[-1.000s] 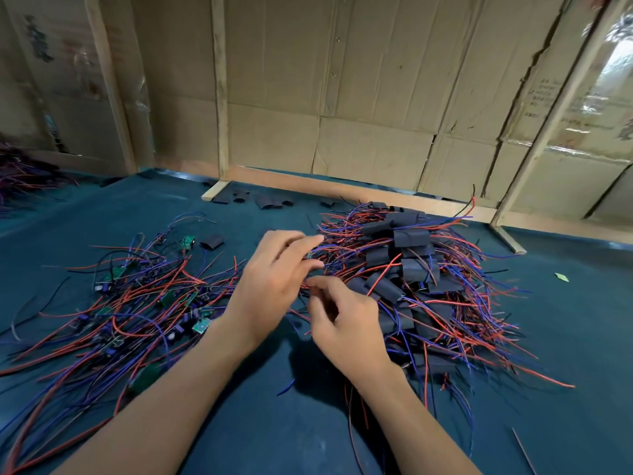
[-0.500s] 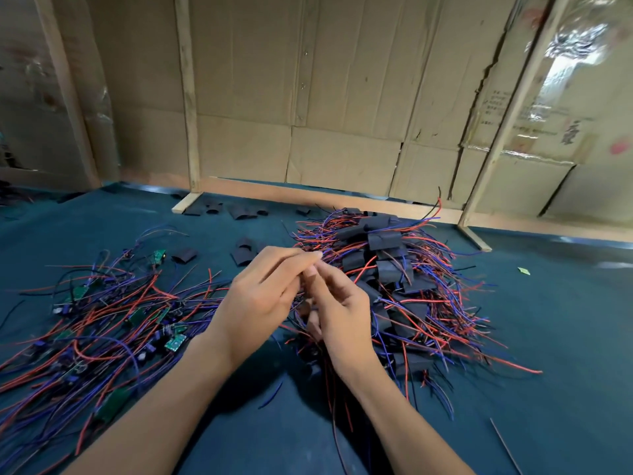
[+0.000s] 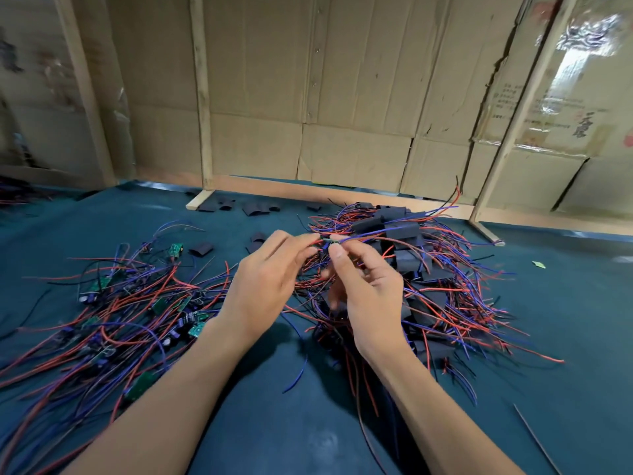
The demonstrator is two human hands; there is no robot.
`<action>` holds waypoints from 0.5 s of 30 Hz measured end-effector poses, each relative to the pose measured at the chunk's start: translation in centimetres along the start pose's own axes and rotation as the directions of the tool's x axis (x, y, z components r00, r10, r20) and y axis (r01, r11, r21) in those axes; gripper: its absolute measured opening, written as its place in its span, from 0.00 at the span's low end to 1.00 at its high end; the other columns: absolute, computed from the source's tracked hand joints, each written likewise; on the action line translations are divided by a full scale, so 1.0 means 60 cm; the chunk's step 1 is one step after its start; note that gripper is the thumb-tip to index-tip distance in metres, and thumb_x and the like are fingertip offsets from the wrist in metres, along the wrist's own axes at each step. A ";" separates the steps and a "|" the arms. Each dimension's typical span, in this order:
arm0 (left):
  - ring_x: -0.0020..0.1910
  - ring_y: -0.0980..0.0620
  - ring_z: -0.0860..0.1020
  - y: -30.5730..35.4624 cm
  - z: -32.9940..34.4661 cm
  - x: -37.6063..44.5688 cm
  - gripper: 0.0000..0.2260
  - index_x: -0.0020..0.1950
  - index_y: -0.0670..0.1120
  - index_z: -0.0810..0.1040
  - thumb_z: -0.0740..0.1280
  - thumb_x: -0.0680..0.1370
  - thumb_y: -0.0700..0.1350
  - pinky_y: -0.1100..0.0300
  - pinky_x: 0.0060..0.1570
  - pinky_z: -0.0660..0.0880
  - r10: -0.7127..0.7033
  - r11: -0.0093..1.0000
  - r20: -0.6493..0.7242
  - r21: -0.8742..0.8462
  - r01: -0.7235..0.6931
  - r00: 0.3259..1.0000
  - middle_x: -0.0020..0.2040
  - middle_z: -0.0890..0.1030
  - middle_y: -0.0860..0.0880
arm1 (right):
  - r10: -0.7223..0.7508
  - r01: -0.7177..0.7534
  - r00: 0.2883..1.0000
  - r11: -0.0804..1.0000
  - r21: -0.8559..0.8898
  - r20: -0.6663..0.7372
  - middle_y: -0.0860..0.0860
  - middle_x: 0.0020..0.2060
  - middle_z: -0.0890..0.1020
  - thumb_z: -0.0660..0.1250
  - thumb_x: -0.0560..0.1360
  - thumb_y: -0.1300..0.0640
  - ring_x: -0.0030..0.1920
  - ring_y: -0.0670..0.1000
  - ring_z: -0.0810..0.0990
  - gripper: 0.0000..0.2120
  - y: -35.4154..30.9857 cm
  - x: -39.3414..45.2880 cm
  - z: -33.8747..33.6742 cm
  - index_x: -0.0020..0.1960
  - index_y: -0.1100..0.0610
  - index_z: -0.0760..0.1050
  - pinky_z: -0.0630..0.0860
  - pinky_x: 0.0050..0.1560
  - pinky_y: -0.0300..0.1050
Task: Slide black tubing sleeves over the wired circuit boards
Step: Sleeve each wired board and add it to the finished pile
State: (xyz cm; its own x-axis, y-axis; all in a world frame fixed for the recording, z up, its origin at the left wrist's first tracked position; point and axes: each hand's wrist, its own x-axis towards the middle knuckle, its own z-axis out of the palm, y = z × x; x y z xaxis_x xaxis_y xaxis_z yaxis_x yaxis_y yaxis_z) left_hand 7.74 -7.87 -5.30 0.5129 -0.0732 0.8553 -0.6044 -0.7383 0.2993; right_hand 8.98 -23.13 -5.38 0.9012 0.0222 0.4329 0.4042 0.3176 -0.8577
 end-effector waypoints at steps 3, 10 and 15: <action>0.39 0.43 0.77 0.002 0.004 0.003 0.11 0.62 0.40 0.81 0.65 0.83 0.42 0.47 0.41 0.77 -0.007 1.000 -0.043 0.029 0.008 0.999 0.46 0.77 0.45 | -0.051 0.051 0.997 0.999 0.004 -0.053 0.57 0.37 0.82 0.71 0.79 0.59 0.25 0.50 0.72 0.03 -0.018 0.014 -0.011 0.51 0.55 0.83 0.70 0.25 0.39; 0.39 0.46 0.78 0.008 0.019 -0.002 0.08 0.57 0.39 0.81 0.66 0.82 0.41 0.48 0.39 0.77 -0.039 0.999 -0.074 0.034 0.042 0.996 0.46 0.79 0.48 | 0.035 -0.040 0.991 0.998 0.040 0.127 0.53 0.35 0.82 0.73 0.77 0.59 0.34 0.52 0.80 0.03 -0.049 0.071 -0.020 0.48 0.59 0.83 0.74 0.29 0.41; 0.39 0.49 0.76 0.010 0.029 -0.005 0.09 0.58 0.40 0.80 0.65 0.83 0.43 0.49 0.38 0.76 0.012 1.000 -0.008 -0.011 -0.012 1.000 0.46 0.78 0.50 | 0.078 -0.081 0.970 0.997 0.000 0.232 0.56 0.39 0.84 0.76 0.70 0.61 0.37 0.53 0.81 0.12 -0.045 0.084 -0.049 0.53 0.59 0.85 0.79 0.45 0.45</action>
State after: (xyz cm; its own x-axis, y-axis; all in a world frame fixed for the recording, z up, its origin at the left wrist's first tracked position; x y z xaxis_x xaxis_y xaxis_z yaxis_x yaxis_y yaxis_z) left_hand 8.30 -9.44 -6.10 0.5011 -0.0768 0.8620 -0.6172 -0.7299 0.2938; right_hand 12.89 -26.65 -1.71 0.8691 0.2663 0.4168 0.3304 0.3146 -0.8899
